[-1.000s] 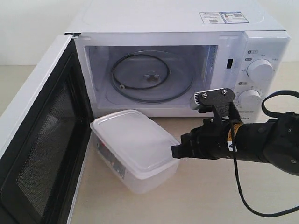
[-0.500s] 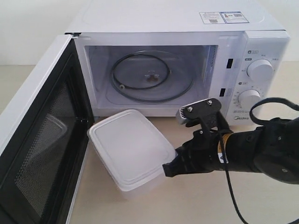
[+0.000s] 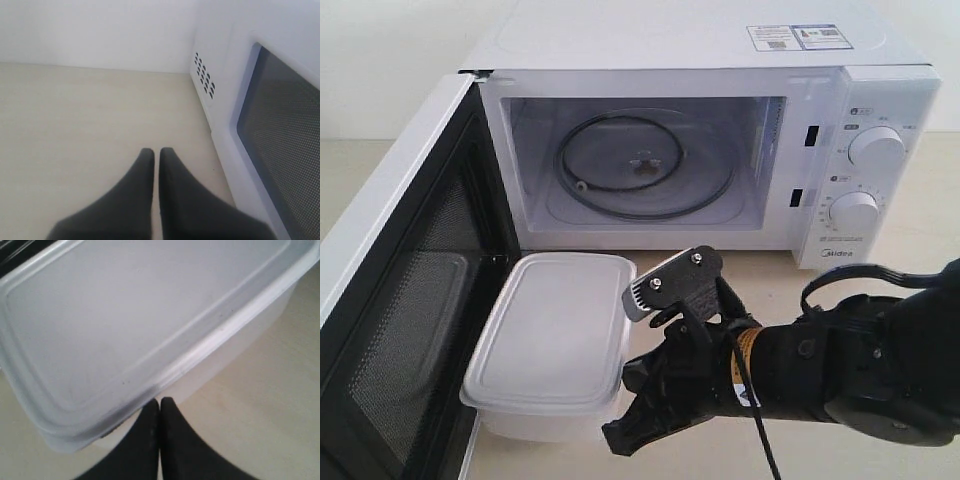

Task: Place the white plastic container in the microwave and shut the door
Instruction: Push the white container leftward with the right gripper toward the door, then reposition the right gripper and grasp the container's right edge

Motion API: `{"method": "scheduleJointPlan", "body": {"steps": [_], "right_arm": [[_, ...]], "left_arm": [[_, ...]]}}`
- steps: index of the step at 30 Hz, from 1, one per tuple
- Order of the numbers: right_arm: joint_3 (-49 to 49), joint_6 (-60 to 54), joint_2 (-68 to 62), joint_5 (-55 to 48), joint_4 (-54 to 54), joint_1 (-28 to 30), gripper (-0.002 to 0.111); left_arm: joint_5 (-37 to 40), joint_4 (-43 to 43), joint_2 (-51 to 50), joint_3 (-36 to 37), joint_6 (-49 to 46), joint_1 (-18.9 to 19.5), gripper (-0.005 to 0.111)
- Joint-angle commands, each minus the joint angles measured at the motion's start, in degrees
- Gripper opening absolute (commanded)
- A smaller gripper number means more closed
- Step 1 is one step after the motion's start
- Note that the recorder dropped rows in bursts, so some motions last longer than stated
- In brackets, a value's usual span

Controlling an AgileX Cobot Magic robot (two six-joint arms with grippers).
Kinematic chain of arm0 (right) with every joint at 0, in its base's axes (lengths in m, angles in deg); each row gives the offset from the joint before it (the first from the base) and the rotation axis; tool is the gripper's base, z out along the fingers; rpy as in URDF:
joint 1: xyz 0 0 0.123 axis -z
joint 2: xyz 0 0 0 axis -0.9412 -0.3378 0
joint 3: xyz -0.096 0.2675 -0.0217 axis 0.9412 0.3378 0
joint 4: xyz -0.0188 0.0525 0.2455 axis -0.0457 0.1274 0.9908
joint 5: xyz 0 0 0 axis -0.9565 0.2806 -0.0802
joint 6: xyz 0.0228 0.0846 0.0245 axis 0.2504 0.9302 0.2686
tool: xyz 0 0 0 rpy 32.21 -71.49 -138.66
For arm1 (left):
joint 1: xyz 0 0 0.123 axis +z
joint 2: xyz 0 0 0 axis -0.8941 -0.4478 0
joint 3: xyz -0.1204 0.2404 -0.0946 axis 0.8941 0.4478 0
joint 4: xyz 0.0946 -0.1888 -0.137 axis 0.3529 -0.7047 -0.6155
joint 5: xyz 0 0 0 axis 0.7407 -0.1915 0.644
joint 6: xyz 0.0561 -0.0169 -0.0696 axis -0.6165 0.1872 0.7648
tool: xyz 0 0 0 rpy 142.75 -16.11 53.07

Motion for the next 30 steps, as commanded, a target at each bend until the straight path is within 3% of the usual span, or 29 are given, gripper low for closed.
{"method": "scheduleJointPlan", "body": {"steps": [1, 6, 9, 14, 24, 30], "right_arm": [[0.1, -5.4, 0.8, 6.0, 2.0, -0.2, 0.0], [7.7, -12.2, 0.8, 19.3, 13.6, 3.4, 0.0], [13.0, -11.1, 0.8, 27.4, 13.6, 8.2, 0.0], [15.8, -8.5, 0.8, 28.7, 9.5, 12.5, 0.0], [15.6, 13.3, 0.7, 36.3, 2.1, 13.0, 0.0], [8.6, 27.9, 0.1, 27.9, -14.4, 14.4, 0.0]], "left_arm": [[0.1, -0.2, 0.2, 0.2, 0.5, 0.1, 0.004], [0.1, -0.2, 0.2, 0.2, 0.5, 0.1, 0.004], [0.1, -0.2, 0.2, 0.2, 0.5, 0.1, 0.004], [0.1, -0.2, 0.2, 0.2, 0.5, 0.1, 0.004], [0.1, -0.2, 0.2, 0.2, 0.5, 0.1, 0.004], [0.1, -0.2, 0.2, 0.2, 0.5, 0.1, 0.004]]}}
